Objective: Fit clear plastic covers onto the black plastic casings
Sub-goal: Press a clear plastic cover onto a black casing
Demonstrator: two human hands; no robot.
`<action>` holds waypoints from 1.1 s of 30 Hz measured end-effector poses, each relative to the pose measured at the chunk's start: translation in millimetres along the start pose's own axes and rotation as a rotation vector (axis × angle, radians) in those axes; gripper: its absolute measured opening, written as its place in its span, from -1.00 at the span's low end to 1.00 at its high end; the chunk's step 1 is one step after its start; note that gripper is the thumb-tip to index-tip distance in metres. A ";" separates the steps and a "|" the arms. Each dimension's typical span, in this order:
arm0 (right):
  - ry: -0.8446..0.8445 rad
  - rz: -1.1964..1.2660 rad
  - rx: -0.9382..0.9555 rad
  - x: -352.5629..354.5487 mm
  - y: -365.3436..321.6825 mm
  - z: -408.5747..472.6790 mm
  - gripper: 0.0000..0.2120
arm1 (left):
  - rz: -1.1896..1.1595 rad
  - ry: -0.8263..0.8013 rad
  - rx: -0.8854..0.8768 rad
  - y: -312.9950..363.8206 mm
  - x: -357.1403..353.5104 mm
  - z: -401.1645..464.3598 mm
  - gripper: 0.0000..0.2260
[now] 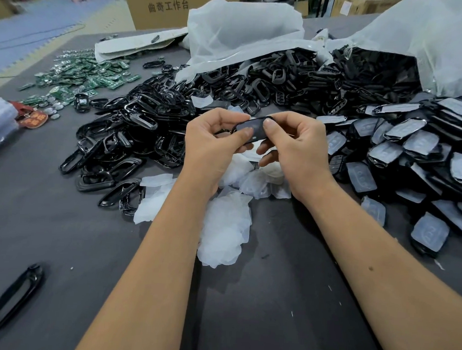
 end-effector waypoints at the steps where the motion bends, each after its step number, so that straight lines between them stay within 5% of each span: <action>1: -0.003 -0.004 0.013 -0.1 -0.7 -0.1 -0.92 | -0.006 0.001 0.000 -0.5 0.2 0.4 -0.84; 19: 0.013 0.038 -0.051 1.8 2.1 0.0 -0.89 | -0.008 -0.001 -0.034 3.0 -1.6 2.4 -0.81; 22: 0.062 0.079 -0.062 4.6 4.2 0.1 -0.92 | -0.011 0.036 -0.039 2.1 1.6 2.1 -0.96; 29: 0.090 0.069 0.013 4.6 -1.0 -2.7 -0.88 | 0.320 0.187 -0.150 8.4 4.8 -0.7 -0.83; 33: 0.086 0.055 0.040 1.4 -2.8 -4.3 -0.85 | 0.323 0.239 -0.127 7.0 5.3 -2.3 -0.86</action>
Point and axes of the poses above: each hand's wrist, its own z-axis towards the middle knuckle, its own x-axis out of the back of the hand, y = z × x, the point moved 8 cm from there along z, towards the middle knuckle, and after that the axes turned 8 degrees about z, right-handed, at the moved point
